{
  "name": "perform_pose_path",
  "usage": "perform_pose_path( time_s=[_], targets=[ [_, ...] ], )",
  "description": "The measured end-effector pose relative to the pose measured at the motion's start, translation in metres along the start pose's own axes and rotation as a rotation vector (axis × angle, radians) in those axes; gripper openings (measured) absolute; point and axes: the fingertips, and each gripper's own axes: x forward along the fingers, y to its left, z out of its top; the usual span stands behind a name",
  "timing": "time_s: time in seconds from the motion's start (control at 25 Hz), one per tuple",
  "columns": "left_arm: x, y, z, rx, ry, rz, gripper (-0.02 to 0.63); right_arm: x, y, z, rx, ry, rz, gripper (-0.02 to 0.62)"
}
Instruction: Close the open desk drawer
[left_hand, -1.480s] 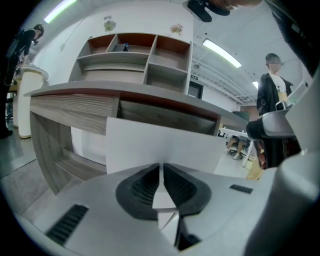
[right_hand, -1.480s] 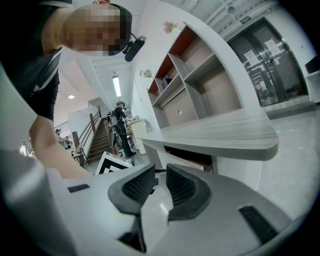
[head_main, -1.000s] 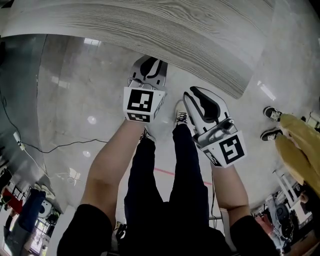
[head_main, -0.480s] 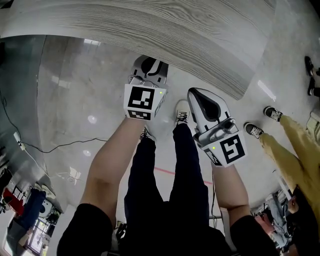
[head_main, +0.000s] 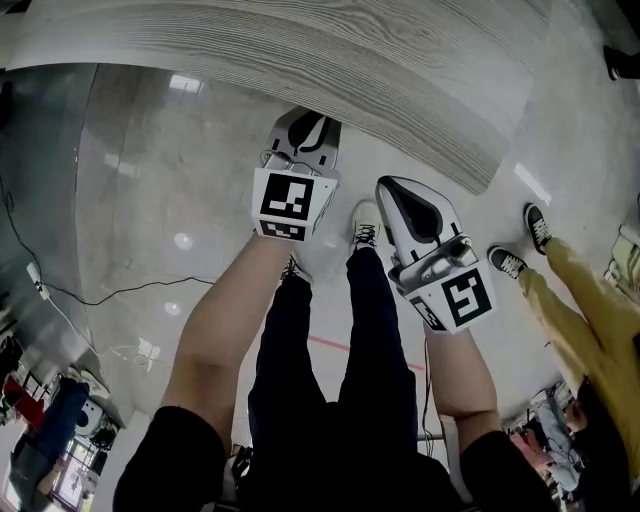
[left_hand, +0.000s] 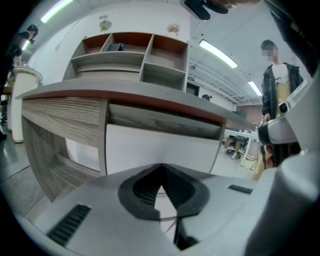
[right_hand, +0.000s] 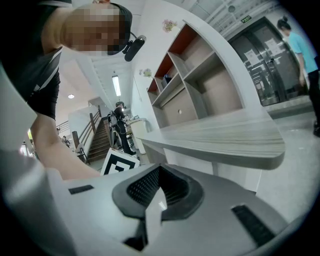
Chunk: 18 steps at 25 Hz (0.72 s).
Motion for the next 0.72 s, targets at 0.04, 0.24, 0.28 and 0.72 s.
perform_pose_path(
  time_s=[0.04, 0.24, 0.28, 0.72],
  targets=[
    [-0.002, 0.000, 0.000, 0.002, 0.001, 0.000, 0.012, 0.000, 0.001, 0.001, -0.002, -0.002, 0.001, 0.017],
    [-0.017, -0.003, 0.003, 0.003, -0.009, -0.015, 0.010, 0.002, 0.007, 0.007, -0.014, -0.009, 0.006, 0.017],
    [-0.022, -0.006, 0.008, 0.003, -0.016, -0.024, 0.010, 0.001, 0.009, 0.009, -0.018, -0.011, 0.007, 0.017],
    [-0.107, -0.024, 0.067, -0.015, -0.058, -0.066, 0.009, -0.006, 0.042, 0.058, -0.078, -0.043, 0.039, 0.017]
  ],
)
